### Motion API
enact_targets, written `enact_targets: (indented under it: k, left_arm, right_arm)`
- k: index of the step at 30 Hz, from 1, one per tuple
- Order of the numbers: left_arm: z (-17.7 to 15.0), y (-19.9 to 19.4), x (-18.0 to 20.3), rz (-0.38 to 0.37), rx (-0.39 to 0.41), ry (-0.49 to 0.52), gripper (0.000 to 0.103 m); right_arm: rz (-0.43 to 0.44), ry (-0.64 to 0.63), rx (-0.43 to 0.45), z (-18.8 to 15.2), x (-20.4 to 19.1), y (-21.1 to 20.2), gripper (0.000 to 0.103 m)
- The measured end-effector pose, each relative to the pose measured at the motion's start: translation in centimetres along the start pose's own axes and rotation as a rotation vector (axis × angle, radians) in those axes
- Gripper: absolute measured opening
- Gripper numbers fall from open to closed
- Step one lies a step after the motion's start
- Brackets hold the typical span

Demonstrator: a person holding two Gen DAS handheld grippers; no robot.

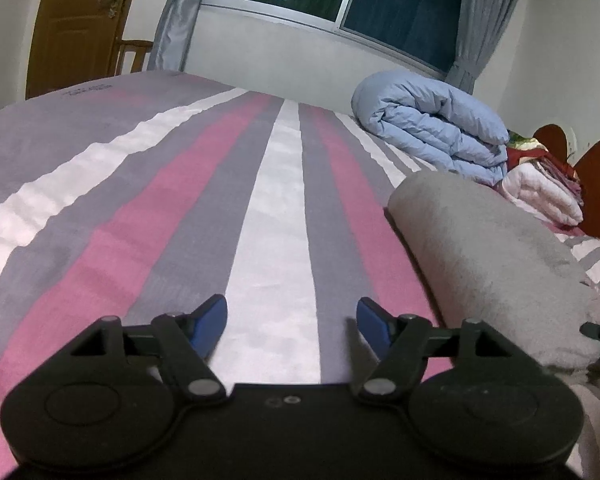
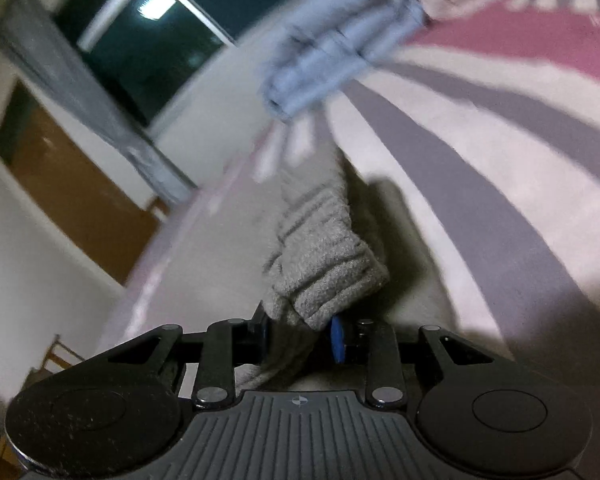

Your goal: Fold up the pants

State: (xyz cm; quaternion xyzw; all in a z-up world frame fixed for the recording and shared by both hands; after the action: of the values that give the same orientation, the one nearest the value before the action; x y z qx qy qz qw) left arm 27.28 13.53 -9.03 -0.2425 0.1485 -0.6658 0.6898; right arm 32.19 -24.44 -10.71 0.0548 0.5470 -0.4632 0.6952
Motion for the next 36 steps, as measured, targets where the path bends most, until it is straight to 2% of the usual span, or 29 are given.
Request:
enact_targets:
  k: [1, 5, 7, 9, 11, 12, 15, 16, 20, 23, 28, 32, 36]
  left_arm:
    - [0.0, -0.1, 0.0, 0.005, 0.0, 0.007, 0.064]
    - [0.1, -0.3, 0.5, 0.021, 0.003, 0.05, 0.067]
    - [0.1, -0.3, 0.9, 0.027, 0.004, 0.071, 0.067]
    - [0.2, -0.2, 1.1, 0.039, 0.005, 0.081, 0.067]
    - [0.3, -0.4, 1.2, 0.056, 0.019, 0.086, 0.068]
    - [0.3, -0.5, 1.3, 0.062, 0.022, 0.09, 0.069]
    - [0.4, -1.4, 1.8, 0.05, 0.042, 0.099, 0.07]
    - [0.4, -1.8, 2.1, 0.044, 0.048, 0.105, 0.07]
    - [-0.2, -2.9, 3.4, 0.022, 0.045, 0.134, 0.071]
    - [-0.8, -3.8, 4.8, -0.014, 0.041, 0.156, 0.071]
    - [-2.0, -4.9, 6.9, -0.049, 0.044, 0.21, 0.071]
    - [-2.4, -4.2, 8.2, -0.081, 0.027, 0.223, 0.071]
    - [-2.7, -2.7, 9.1, -0.067, 0.004, 0.242, 0.071]
  right_arm:
    - [0.021, 0.015, 0.009, 0.2, -0.1, -0.2, 0.03]
    - [0.072, -0.077, 0.077, 0.2, -2.6, -2.4, 0.03]
    - [-0.007, -0.109, 0.079, -0.1, -2.0, -1.9, 0.03]
    - [-0.028, -0.029, 0.01, -0.4, 0.1, -0.5, 0.03]
    - [0.01, 0.02, 0.01, 0.0, 0.3, -0.9, 0.031]
    - [0.015, -0.002, 0.025, 0.1, -0.2, -1.4, 0.037]
    - [0.001, -0.058, 0.144, 0.7, -1.0, -4.6, 0.067]
    - [0.011, -0.062, 0.177, 0.9, -0.7, -6.0, 0.069]
    - [-0.03, -0.018, 0.259, 1.1, 0.6, -8.7, 0.071]
    - [-0.051, 0.007, 0.27, 0.8, 0.9, -9.0, 0.073]
    - [-0.046, -0.088, 0.251, -0.3, -0.6, -8.5, 0.077]
    - [-0.032, -0.086, 0.251, -0.9, -0.7, -8.5, 0.077]
    - [-0.037, -0.086, 0.237, -1.0, -0.5, -8.4, 0.078]
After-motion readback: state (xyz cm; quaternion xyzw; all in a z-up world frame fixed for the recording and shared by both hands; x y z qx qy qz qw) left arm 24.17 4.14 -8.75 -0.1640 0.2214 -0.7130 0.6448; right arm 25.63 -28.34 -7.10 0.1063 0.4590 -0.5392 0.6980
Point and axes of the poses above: each gripper's, at about its wrist camera, not at the fingertips, and y roughly the way its jaws point, x to its right, z to its top, the point moved 7 cm from there along y, roughly the way its jaws point, and after that the axes turned 9 degrees about y, right-handed, at the moved point
